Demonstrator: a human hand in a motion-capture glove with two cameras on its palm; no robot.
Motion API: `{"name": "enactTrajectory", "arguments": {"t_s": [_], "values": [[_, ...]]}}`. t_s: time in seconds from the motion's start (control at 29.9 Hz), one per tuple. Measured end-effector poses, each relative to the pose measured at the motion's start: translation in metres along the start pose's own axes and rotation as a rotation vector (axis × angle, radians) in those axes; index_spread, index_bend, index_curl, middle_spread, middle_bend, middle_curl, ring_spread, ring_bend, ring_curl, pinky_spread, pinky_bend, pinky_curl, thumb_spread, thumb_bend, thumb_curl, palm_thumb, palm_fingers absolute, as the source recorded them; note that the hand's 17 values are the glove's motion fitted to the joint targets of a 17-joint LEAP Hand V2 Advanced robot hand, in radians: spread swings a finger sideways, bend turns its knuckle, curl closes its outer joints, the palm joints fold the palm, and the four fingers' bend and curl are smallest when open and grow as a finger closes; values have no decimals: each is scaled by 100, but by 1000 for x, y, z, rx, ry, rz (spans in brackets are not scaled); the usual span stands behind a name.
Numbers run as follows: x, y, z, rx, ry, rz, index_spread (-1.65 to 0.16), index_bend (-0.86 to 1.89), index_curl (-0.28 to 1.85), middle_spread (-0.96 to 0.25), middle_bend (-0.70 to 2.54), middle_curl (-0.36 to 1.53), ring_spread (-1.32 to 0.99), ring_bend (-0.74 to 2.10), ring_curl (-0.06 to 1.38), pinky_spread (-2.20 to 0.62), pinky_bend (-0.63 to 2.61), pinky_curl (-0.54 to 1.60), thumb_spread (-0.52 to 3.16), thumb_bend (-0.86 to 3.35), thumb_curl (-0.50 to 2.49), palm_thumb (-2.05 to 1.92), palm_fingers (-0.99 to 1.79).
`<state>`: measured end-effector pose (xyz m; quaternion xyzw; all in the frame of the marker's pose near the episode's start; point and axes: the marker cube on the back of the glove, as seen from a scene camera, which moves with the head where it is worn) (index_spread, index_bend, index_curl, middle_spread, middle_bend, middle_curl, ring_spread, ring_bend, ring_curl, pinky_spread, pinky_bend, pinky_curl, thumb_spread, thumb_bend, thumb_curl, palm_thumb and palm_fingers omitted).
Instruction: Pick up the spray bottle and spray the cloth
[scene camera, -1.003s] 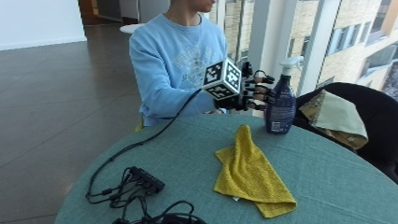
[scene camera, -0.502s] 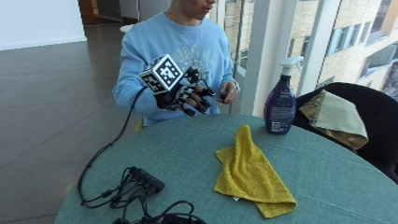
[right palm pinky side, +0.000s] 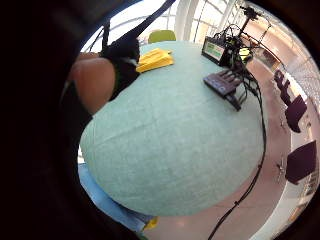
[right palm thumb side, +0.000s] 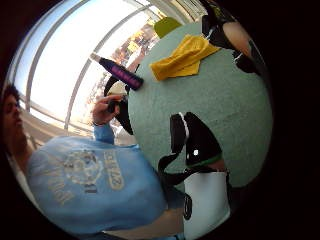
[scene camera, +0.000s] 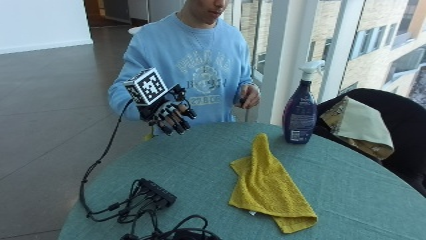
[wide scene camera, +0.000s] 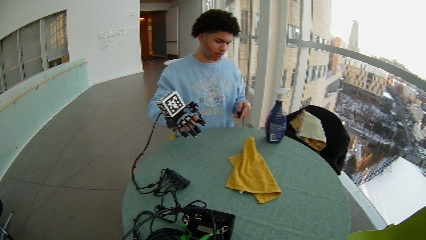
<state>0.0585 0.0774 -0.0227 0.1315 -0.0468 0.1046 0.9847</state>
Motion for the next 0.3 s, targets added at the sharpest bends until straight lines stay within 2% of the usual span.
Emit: {"name": "enactTrajectory", "arguments": {"t_s": [0.3], "values": [[8,12,-2,-16,26,20,-34,13,24,-7,32,43,-1,40,35,23,18,32,114,-2,44,72,83]]}}
